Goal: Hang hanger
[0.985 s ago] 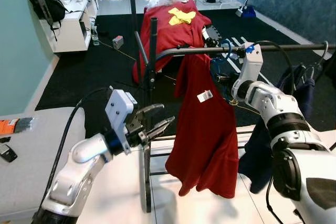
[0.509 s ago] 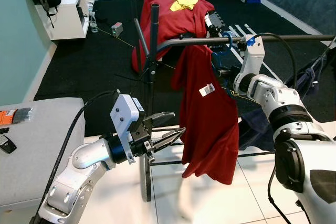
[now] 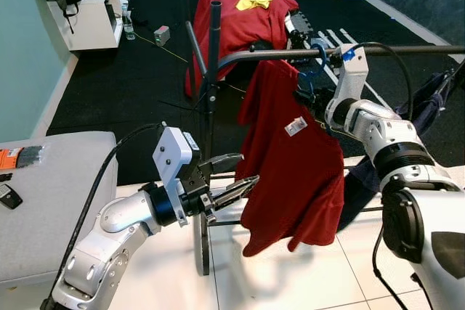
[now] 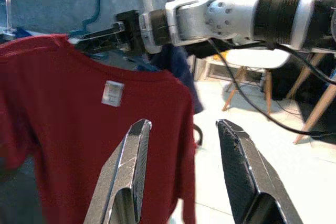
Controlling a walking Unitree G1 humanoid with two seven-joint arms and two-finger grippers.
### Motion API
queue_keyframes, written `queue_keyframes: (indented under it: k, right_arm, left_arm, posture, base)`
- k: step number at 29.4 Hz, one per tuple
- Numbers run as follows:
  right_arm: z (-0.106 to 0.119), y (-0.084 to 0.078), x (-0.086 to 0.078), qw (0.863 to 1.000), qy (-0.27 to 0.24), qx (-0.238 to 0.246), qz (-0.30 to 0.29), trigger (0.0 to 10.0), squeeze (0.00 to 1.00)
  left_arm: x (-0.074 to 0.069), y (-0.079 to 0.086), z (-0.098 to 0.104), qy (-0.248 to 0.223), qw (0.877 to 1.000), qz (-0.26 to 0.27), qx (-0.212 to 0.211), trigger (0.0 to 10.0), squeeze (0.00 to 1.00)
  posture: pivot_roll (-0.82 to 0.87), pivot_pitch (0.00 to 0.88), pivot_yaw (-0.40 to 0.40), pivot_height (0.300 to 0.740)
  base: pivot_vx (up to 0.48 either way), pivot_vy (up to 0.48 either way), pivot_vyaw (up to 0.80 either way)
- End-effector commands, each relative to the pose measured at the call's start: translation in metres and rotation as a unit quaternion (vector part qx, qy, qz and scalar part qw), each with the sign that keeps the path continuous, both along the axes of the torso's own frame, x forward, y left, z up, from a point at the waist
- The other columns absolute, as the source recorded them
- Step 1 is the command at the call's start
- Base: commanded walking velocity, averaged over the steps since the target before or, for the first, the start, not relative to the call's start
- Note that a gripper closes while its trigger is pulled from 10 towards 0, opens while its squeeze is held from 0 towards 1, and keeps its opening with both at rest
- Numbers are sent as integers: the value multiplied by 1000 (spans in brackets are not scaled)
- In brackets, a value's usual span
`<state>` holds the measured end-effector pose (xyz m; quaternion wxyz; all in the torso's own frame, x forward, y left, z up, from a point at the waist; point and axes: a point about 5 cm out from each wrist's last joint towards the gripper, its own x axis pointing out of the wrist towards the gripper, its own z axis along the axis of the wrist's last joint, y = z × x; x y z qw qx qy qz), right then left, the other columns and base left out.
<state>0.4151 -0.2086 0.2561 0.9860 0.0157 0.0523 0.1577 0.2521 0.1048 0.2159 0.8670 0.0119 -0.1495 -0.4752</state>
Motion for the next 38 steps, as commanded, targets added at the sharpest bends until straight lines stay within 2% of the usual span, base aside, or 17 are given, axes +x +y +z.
queue_keyframes:
  k: [1, 7, 12, 17, 19, 22, 23, 25, 28, 29, 30, 31, 33, 34, 35, 37, 38]
  right_arm:
    - [9, 0, 0, 1000, -24, -10, 0, 10000, 0]
    - [16, 0, -6, 998, -44, -39, 11, 10000, 0]
    - [16, 2, -13, 997, -44, -54, 16, 10000, 0]
    - [20, 7, -33, 996, -39, -73, 15, 10000, 0]
    - [33, 14, -47, 995, -48, -88, 24, 10000, 0]
    - [40, 17, -53, 994, -56, -89, 30, 10000, 0]
    - [53, 24, -58, 991, -83, -103, 36, 10000, 0]
    - [53, 24, -58, 991, -83, -103, 36, 10000, 0]
    - [81, 59, -71, 971, -188, -116, 89, 10000, 0]
    - [81, 59, -71, 971, -188, -116, 89, 10000, 0]
    - [81, 69, -74, 966, -213, -106, 101, 10000, 0]
    - [70, 80, -75, 963, -229, -98, 108, 10000, 0]
    - [70, 80, -75, 963, -229, -98, 108, 10000, 0]
    - [48, 92, -74, 962, -232, -89, 111, 10000, 0]
    - [48, 92, -74, 962, -232, -89, 111, 10000, 0]
    - [-10, 110, -77, 972, -208, -41, 101, 10000, 0]
    - [-10, 110, -77, 972, -208, -41, 101, 10000, 0]
  left_arm:
    - [3, 9, 1, -6, 999, 33, 9, 10000, 0]
    - [17, 33, 4, -17, 995, 97, 9, 10000, 0]
    - [22, 41, 5, -19, 993, 112, 13, 10000, 0]
    - [32, 53, 10, -23, 990, 137, 9, 10000, 0]
    - [38, 64, 15, -29, 983, 180, -14, 10000, 0]
    - [40, 68, 16, -28, 980, 197, -28, 10000, 0]
    - [43, 74, 15, -16, 974, 221, -51, 10000, 0]
    - [43, 74, 15, -16, 974, 221, -51, 10000, 0]
    - [45, 76, -1, 46, 961, 261, -75, 10000, 0]
    - [45, 76, -1, 46, 961, 261, -75, 10000, 0]
    - [47, 76, -7, 58, 955, 283, -70, 10000, 0]
    - [50, 79, -13, 75, 940, 323, -77, 10000, 0]
    - [50, 79, -13, 75, 940, 323, -77, 10000, 0]
    - [52, 83, -19, 81, 925, 362, -79, 10000, 0]
    - [52, 83, -19, 81, 925, 362, -79, 10000, 0]
    - [57, 87, -31, 100, 899, 418, -84, 10000, 0]
    - [57, 87, -31, 100, 899, 418, -84, 10000, 0]
  posture:
    - [112, 145, -6, 740]
    - [90, 102, 21, 740]
    - [80, 97, 26, 740]
    - [87, 91, 20, 740]
    - [98, 85, 24, 740]
    - [98, 85, 24, 740]
    - [94, 80, 36, 740]
    - [94, 80, 36, 740]
    - [87, 72, 19, 740]
    - [87, 72, 19, 740]
    - [86, 65, 11, 740]
    - [83, 56, 1, 740]
    - [83, 56, 1, 740]
    - [84, 52, -7, 740]
    - [84, 52, -7, 740]
    - [103, 37, -28, 740]
    - [103, 37, -28, 740]
  base:
    - [0, 0, 0]
    - [0, 0, 0]
    - [0, 0, 0]
    - [0, 0, 0]
    - [0, 0, 0]
    - [0, 0, 0]
    - [0, 0, 0]
    - [0, 0, 0]
    - [0, 0, 0]
    - [0, 0, 0]
    - [0, 0, 0]
    - [0, 0, 0]
    - [0, 0, 0]
    - [0, 0, 0]
    - [0, 0, 0]
    - [0, 0, 0]
    - [0, 0, 0]
